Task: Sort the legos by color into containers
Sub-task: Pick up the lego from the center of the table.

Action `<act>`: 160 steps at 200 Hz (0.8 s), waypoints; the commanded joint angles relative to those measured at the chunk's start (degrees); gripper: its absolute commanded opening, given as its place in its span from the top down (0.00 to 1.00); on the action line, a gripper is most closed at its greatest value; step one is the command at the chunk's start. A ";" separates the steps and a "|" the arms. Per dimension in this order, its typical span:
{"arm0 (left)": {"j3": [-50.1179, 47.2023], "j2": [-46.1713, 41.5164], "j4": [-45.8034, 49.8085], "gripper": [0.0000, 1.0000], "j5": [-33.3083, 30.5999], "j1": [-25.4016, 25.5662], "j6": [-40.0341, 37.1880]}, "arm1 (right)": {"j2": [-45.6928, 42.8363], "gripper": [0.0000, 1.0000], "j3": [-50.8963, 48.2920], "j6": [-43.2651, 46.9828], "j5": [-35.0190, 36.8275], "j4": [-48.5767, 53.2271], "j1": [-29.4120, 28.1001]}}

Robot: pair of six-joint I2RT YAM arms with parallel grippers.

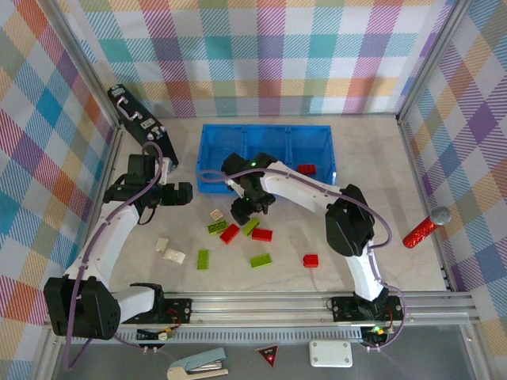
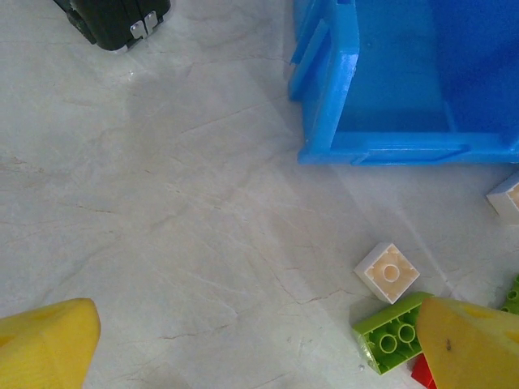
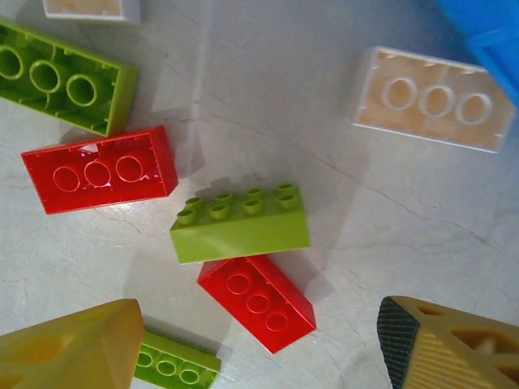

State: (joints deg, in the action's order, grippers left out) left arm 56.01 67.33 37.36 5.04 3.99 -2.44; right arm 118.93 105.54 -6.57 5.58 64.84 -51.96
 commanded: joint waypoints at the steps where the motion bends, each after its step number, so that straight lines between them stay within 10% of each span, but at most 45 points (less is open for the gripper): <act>1: -0.42 -0.62 -0.08 0.00 -0.38 -0.38 -0.29 | 2.37 0.22 2.05 0.41 0.80 1.77 -1.24; 160: -0.44 -0.62 -0.01 0.00 -0.54 -0.37 -0.30 | 9.25 0.08 2.09 -0.38 4.12 0.26 -2.97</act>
State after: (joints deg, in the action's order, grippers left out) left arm 56.01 67.33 37.36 4.89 3.99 -2.44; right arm 126.41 106.65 -6.76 8.64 64.60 -54.46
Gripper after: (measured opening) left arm 0.998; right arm 0.933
